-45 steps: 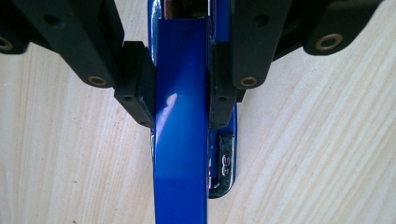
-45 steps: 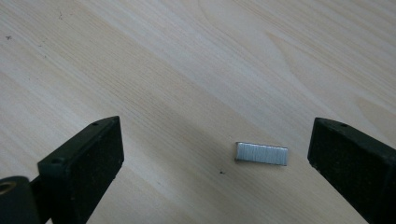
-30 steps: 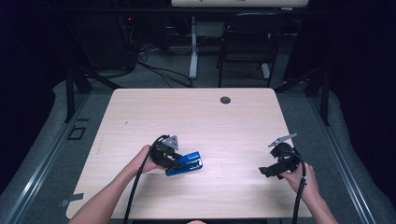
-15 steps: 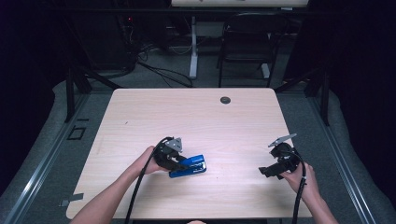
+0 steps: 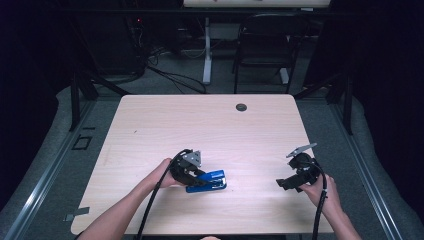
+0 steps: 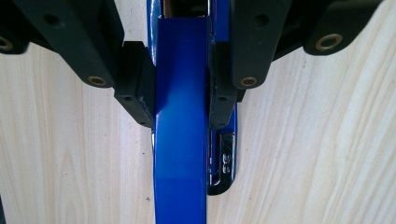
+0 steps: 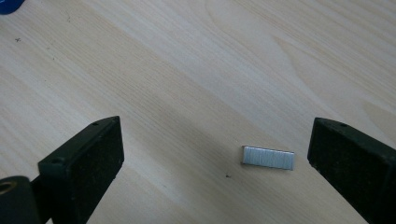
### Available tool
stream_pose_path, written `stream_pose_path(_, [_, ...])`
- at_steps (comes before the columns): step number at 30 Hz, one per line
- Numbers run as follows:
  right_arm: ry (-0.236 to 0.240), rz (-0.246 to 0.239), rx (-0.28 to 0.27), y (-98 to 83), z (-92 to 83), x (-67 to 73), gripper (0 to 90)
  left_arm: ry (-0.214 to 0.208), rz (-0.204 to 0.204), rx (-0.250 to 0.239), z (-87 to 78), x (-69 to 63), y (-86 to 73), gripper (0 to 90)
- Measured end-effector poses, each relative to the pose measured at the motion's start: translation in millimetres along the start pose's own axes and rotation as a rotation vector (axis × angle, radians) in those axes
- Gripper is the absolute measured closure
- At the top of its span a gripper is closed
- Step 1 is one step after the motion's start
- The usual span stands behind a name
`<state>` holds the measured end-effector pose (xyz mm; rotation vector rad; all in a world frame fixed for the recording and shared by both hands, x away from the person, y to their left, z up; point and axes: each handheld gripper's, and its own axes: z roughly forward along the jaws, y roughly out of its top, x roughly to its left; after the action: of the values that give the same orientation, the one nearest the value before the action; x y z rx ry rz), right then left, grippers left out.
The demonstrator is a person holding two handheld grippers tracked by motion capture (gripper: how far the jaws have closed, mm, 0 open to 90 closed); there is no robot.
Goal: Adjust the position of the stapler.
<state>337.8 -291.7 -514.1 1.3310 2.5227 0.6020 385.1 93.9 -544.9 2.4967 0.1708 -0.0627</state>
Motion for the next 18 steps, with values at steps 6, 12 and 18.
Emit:
stream_pose_path(6, [0.009,0.007,-0.01,1.0,0.5,1.4,3.3,-0.029,0.033,0.0,6.4,-2.8,7.8,66.3])
stream_pose_path(12, [0.028,0.011,-0.028,3.2,0.9,3.1,3.5,-0.041,0.056,-0.003,11.6,-4.7,13.9,66.4])
stream_pose_path(18, [0.038,0.005,-0.025,4.3,1.3,4.1,3.5,-0.065,0.075,0.002,14.3,-5.2,18.0,66.4])
